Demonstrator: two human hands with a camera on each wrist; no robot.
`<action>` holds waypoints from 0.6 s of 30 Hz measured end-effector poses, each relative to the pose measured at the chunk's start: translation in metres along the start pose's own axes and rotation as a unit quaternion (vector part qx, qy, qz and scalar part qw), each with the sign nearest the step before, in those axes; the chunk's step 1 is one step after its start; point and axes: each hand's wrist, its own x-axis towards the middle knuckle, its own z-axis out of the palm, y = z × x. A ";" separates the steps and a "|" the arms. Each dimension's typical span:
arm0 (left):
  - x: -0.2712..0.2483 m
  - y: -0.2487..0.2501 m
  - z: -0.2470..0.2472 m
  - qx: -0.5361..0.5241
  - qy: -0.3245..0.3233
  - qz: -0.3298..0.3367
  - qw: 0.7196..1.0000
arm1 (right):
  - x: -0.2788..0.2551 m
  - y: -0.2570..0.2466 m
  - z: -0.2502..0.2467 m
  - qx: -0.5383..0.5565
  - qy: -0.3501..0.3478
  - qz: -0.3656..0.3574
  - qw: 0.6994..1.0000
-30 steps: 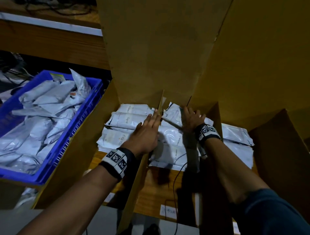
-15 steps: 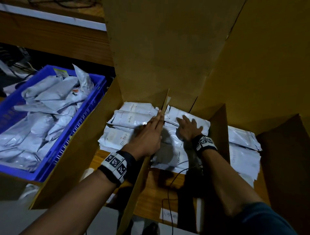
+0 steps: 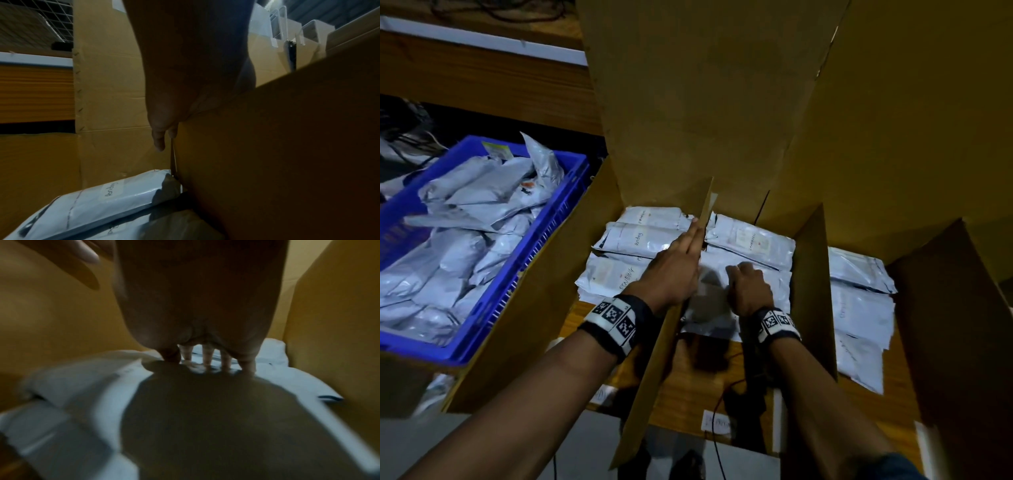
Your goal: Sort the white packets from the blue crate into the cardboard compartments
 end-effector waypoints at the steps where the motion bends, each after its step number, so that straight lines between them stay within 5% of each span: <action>1: 0.000 0.000 -0.001 0.000 0.000 0.002 1.000 | 0.001 0.006 0.002 0.004 -0.041 0.002 0.999; 6: -0.006 0.002 -0.007 -0.019 -0.006 0.006 1.000 | -0.005 0.011 -0.013 0.011 -0.086 -0.032 0.996; 12: -0.045 0.019 -0.033 -0.055 0.038 -0.013 0.998 | -0.050 -0.027 -0.060 0.156 0.041 -0.004 0.987; 18: -0.126 -0.008 -0.039 -0.048 0.081 -0.070 0.993 | -0.130 -0.082 -0.095 0.168 0.172 -0.106 0.965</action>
